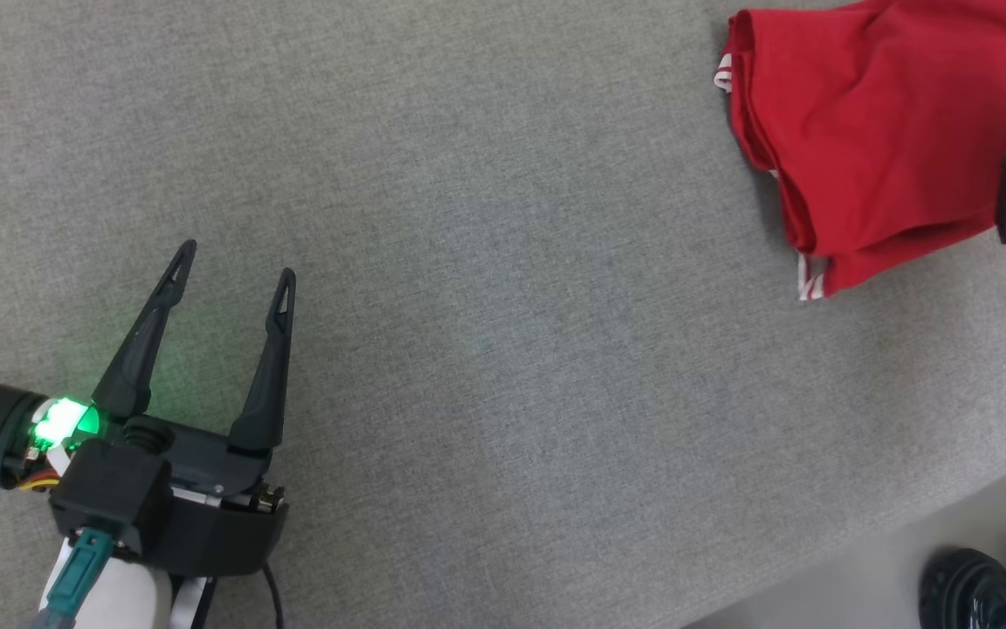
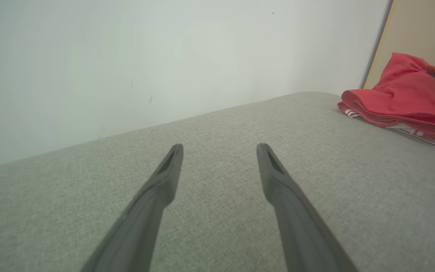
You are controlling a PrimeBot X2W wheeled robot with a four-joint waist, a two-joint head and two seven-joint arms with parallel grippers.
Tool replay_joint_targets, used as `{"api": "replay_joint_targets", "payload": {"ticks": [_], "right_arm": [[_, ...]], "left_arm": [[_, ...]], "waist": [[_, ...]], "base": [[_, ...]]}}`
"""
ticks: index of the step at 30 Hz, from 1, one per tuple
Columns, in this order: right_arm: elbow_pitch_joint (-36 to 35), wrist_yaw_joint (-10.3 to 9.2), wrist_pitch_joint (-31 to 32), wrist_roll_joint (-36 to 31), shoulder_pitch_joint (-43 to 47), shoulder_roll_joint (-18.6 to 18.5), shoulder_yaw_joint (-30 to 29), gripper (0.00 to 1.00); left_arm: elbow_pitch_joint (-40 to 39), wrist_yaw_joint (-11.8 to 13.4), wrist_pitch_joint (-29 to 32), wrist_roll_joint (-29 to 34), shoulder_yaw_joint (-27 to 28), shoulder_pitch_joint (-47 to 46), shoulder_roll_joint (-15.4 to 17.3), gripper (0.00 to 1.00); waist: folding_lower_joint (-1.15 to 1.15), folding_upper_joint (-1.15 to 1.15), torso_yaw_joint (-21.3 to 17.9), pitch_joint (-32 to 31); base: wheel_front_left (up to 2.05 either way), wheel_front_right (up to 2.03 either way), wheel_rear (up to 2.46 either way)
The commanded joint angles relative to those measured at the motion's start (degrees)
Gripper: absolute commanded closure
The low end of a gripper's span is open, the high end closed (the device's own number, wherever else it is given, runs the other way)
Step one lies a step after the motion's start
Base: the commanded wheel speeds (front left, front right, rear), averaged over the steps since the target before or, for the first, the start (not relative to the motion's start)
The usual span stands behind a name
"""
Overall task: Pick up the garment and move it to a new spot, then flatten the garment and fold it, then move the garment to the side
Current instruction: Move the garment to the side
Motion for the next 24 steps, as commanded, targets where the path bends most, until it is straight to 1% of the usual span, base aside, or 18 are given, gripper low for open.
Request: {"api": "replay_joint_targets", "payload": {"ticks": [1, 6, 8, 9, 10, 11, 18, 21, 24], "right_arm": [[0.09, -0.04, -0.64, -0.44, -0.86, -0.55, -0.24, 1.00], [0.42, -0.04, -2.47, -4.01, -1.69, -1.26, -1.11, 1.00], [0.35, -0.04, -3.28, -4.64, -1.64, -0.90, -1.49, 1.00], [0.44, -0.04, -3.41, -5.15, -1.40, -0.75, -1.43, 0.76], [0.58, -0.04, -3.47, -5.42, -1.12, -0.50, -1.47, 0.46], [0.52, -0.04, -3.73, -5.53, -1.01, -0.22, -1.72, 0.00], [-1.51, -0.04, -4.64, -5.76, 0.65, 0.92, -1.51, 0.00], [-3.72, -0.04, -6.29, -3.78, 2.90, 2.09, -1.28, 0.00], [-7.54, -0.04, -8.66, -0.13, 6.68, 3.78, -1.43, 0.00]], "left_arm": [[-0.16, 0.10, 0.14, -0.59, -0.08, -0.18, 0.21, 0.00], [-0.06, 0.39, -0.02, -0.85, -0.41, -0.37, 0.15, 0.00], [0.20, 0.52, -0.14, -0.85, -0.47, -0.30, 0.12, 0.00], [0.34, 0.61, -0.24, -0.80, -0.56, -0.25, 0.04, 0.00], [0.56, 0.60, -0.26, -0.89, -0.63, -0.18, -0.07, 0.00], [0.73, 0.67, -0.34, -1.00, -0.78, -0.09, -0.18, 0.00], [2.05, 1.10, -1.24, -1.61, -1.19, 0.62, -0.87, 0.00], [3.15, 1.42, -1.75, -2.06, -1.43, 1.31, -1.61, 0.00], [4.59, 2.03, -2.12, -2.72, -1.30, 2.08, -2.80, 0.00]], "waist": [[0.00, 0.00, 0.15, 0.16], [0.00, 0.00, 0.69, 0.41], [0.00, 0.00, 0.88, 0.28], [0.00, 0.00, 0.99, 0.15], [0.00, 0.00, 1.13, -0.07], [0.00, 0.00, 1.25, -0.28], [0.00, 0.00, 2.41, -3.07], [0.00, 0.00, 3.65, -5.31], [0.00, 0.00, 5.43, -8.02]], "base": [[0.00, 0.00, 0.00], [0.00, 0.00, 0.00], [0.00, 0.00, 0.00], [0.00, 0.00, 0.00], [0.00, 0.00, 0.00], [0.00, 0.00, 0.00], [0.00, 0.00, 0.00], [0.00, 0.00, 0.00], [0.00, 0.00, 0.00]]}}
